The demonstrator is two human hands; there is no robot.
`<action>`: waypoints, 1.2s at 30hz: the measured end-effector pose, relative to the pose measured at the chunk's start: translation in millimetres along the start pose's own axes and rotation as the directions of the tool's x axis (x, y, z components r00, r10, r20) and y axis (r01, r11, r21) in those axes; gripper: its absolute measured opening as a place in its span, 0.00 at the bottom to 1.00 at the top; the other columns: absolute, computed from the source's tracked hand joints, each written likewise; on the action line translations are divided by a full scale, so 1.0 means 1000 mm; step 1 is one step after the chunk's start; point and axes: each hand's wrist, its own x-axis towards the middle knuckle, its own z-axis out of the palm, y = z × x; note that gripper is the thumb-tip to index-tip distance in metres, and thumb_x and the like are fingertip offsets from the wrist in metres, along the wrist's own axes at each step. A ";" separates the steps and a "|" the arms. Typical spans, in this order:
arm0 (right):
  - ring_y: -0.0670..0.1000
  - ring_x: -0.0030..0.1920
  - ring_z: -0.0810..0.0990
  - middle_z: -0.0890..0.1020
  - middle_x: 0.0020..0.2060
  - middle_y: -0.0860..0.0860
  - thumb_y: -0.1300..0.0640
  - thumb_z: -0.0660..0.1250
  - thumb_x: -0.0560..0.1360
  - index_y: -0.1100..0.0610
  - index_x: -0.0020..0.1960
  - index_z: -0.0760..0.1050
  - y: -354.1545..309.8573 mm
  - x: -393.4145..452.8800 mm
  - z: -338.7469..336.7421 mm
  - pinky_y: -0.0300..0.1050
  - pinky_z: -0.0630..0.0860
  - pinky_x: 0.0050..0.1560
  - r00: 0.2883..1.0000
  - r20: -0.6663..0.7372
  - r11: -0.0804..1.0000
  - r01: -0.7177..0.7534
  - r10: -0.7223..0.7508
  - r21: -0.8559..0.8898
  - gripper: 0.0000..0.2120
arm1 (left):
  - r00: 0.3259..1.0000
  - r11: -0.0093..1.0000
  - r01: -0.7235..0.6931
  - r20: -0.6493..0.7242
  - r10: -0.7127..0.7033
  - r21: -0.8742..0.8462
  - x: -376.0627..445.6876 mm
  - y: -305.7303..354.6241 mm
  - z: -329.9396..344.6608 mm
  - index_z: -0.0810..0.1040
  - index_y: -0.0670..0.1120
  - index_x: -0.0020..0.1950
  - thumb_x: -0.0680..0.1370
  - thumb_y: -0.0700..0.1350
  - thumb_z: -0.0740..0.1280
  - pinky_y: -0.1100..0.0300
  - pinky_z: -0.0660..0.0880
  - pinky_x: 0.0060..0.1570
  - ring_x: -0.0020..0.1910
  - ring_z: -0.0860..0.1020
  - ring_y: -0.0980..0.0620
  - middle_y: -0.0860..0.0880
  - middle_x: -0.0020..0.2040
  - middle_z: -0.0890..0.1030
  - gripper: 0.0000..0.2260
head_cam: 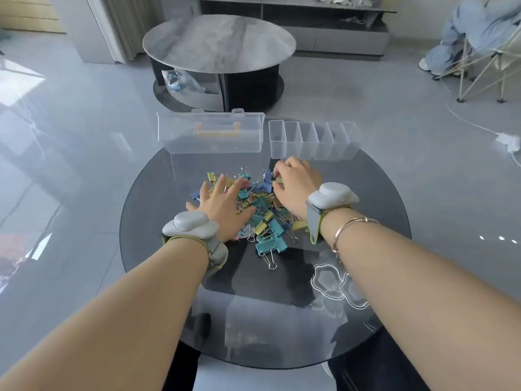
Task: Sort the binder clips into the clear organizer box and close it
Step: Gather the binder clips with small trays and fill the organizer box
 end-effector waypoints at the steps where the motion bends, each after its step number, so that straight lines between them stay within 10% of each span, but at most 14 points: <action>1: 0.56 0.57 0.72 0.74 0.56 0.53 0.56 0.60 0.77 0.56 0.58 0.72 0.000 0.004 -0.002 0.49 0.72 0.51 1.000 -0.004 1.000 -0.006 0.006 -0.022 0.10 | 1.000 1.000 0.000 0.016 0.000 0.009 -0.002 0.001 -0.001 0.51 0.65 0.74 0.76 0.65 0.58 0.29 0.53 0.66 0.76 0.47 0.39 0.54 0.78 0.50 0.29; 11: 0.60 0.73 0.55 0.52 0.77 0.49 0.61 0.58 0.75 0.55 0.65 0.72 0.000 0.057 -0.010 0.55 0.60 0.71 0.954 0.263 0.971 -0.089 0.148 -0.224 0.19 | 0.999 0.999 -0.041 0.012 0.041 0.024 -0.002 0.001 -0.008 0.52 0.63 0.75 0.78 0.63 0.57 0.33 0.54 0.69 0.76 0.50 0.39 0.51 0.78 0.50 0.27; 25: 0.60 0.61 0.70 0.71 0.60 0.62 0.64 0.58 0.77 0.65 0.61 0.74 -0.019 0.086 -0.013 0.51 0.70 0.60 0.933 0.323 0.973 -0.092 0.159 -0.214 0.15 | 0.996 0.996 -0.083 0.036 0.083 0.016 0.003 -0.014 -0.007 0.48 0.62 0.76 0.79 0.61 0.57 0.35 0.55 0.70 0.76 0.51 0.40 0.51 0.79 0.49 0.29; 29: 0.55 0.44 0.69 0.77 0.51 0.61 0.66 0.57 0.77 0.67 0.58 0.76 -0.030 0.072 -0.022 0.41 0.68 0.47 0.903 0.384 0.982 -0.178 0.191 -0.069 0.13 | 0.996 0.996 -0.086 0.036 0.086 0.009 0.004 -0.013 -0.007 0.47 0.62 0.76 0.78 0.61 0.57 0.35 0.55 0.70 0.76 0.52 0.39 0.51 0.79 0.49 0.30; 33: 0.58 0.44 0.74 0.77 0.57 0.65 0.65 0.58 0.76 0.68 0.59 0.74 -0.031 0.065 -0.033 0.37 0.64 0.36 0.936 0.306 0.979 -0.196 0.172 0.048 0.14 | 0.998 0.998 -0.062 0.026 0.062 -0.024 0.003 -0.016 -0.010 0.45 0.60 0.77 0.77 0.63 0.59 0.37 0.58 0.69 0.75 0.54 0.38 0.51 0.79 0.50 0.34; 36: 0.62 0.52 0.78 0.80 0.54 0.62 0.65 0.57 0.76 0.67 0.58 0.77 -0.031 0.058 -0.050 0.46 0.75 0.47 0.957 0.249 0.978 -0.177 0.146 0.107 0.15 | 1.000 0.998 -0.027 0.012 0.028 -0.055 -0.003 -0.018 -0.020 0.45 0.54 0.78 0.75 0.65 0.60 0.38 0.58 0.70 0.75 0.54 0.39 0.51 0.79 0.51 0.38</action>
